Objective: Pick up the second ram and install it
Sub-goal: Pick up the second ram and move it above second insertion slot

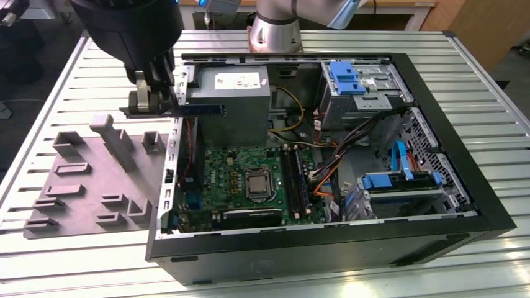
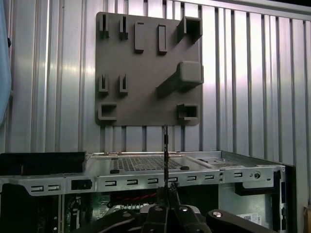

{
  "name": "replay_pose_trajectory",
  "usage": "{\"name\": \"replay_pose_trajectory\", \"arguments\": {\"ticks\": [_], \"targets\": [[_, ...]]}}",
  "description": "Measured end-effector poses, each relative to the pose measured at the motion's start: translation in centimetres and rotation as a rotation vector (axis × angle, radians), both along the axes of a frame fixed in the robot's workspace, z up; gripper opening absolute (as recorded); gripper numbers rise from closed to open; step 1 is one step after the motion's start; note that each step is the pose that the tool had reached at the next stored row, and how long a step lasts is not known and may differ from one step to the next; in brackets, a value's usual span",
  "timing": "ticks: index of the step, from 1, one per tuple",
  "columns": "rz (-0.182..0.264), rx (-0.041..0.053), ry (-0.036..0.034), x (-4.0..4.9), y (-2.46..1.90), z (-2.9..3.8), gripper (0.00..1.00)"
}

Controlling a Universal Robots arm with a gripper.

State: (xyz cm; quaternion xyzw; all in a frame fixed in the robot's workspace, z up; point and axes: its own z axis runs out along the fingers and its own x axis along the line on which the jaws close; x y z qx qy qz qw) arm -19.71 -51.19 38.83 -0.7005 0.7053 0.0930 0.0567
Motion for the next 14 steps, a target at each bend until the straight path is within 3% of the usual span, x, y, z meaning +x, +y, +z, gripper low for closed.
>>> {"name": "replay_pose_trajectory", "arguments": {"ticks": [14], "targets": [[0.0,0.0,0.0002,1.7,0.0,0.0,0.11]]}}
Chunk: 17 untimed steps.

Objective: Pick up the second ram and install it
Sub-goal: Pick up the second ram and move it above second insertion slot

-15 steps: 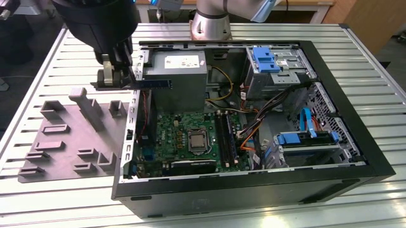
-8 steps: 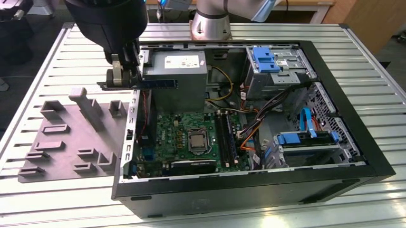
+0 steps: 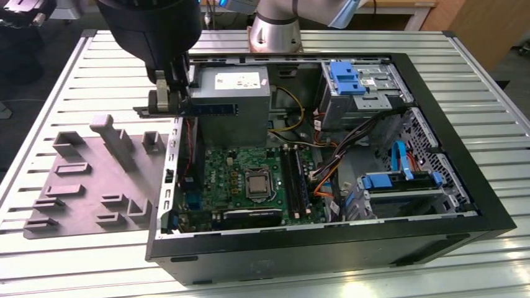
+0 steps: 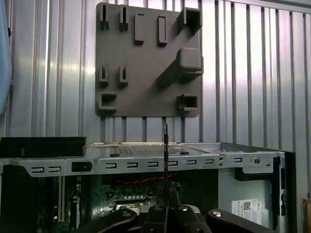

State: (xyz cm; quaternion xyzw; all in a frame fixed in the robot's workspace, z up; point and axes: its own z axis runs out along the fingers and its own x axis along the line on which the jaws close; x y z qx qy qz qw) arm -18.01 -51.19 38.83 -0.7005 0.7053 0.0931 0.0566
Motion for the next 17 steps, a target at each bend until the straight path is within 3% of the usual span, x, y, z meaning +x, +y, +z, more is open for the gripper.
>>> {"name": "replay_pose_trajectory", "arguments": {"ticks": [17], "targets": [[0.0,0.0001,0.0,1.44,0.0,0.0,0.11]]}}
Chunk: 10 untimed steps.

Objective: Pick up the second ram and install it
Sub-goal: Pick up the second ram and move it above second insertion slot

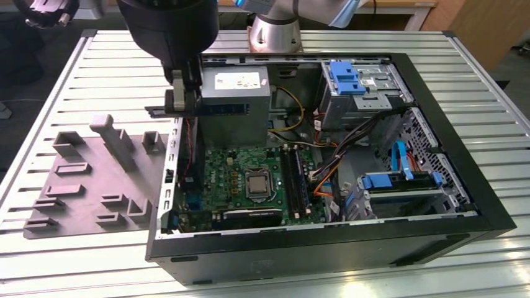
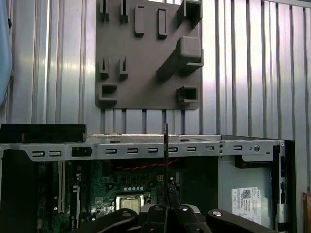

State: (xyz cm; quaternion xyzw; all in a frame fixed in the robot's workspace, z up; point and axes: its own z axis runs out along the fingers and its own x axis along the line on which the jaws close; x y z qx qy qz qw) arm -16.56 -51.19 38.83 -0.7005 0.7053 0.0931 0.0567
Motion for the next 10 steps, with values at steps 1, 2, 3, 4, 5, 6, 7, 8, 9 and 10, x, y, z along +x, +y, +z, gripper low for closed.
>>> {"name": "replay_pose_trajectory", "arguments": {"ticks": [1,2,3,4,5,6,7,8,9,10], "targets": [[0.0,-0.0001,0.0001,0.08,0.0,0.01,0.11],[0.0,-0.0001,0.0001,0.18,0.0,0.01,0.11],[0.0,-0.0001,0.0001,0.27,0.0,0.0,0.11],[0.0,-0.0001,0.0001,0.35,0.0,0.0,0.11],[0.0,-0.0001,0.0001,0.44,0.0,0.01,0.11],[0.0,-0.0001,0.0001,0.53,0.0,0.0,0.11],[0.0,0.0,0.0,0.62,0.0,0.0,0.11],[0.0,0.0,0.0,0.72,0.0,0.0,0.11],[0.0,0.0,0.0001,0.83,0.0,0.0,0.11],[0.0,0.0,0.0,0.95,0.0,0.0,0.11]]}}
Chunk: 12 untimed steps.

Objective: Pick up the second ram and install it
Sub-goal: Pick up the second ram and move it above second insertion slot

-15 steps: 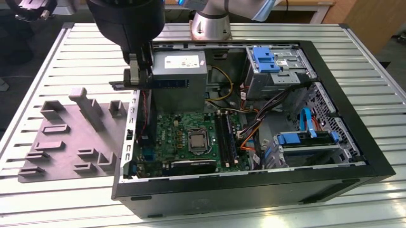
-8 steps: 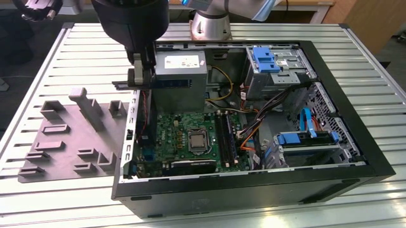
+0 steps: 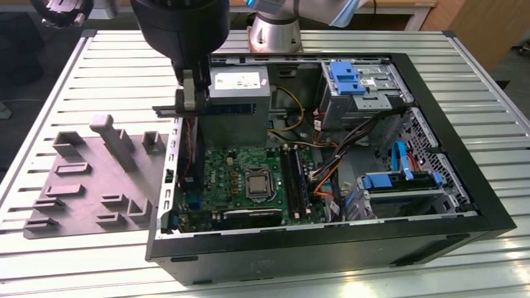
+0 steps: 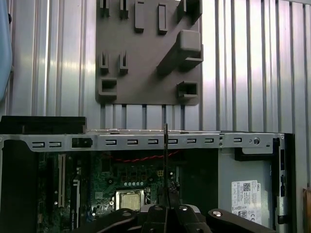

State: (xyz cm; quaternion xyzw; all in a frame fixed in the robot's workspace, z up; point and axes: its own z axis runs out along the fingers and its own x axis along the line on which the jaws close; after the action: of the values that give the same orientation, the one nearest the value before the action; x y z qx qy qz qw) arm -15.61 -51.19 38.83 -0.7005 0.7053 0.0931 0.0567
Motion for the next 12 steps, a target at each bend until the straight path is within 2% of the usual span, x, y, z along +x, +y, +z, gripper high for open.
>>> {"name": "replay_pose_trajectory", "arguments": {"ticks": [12], "targets": [[0.0,-0.0001,0.0004,1.66,0.0,0.0,0.11]]}}
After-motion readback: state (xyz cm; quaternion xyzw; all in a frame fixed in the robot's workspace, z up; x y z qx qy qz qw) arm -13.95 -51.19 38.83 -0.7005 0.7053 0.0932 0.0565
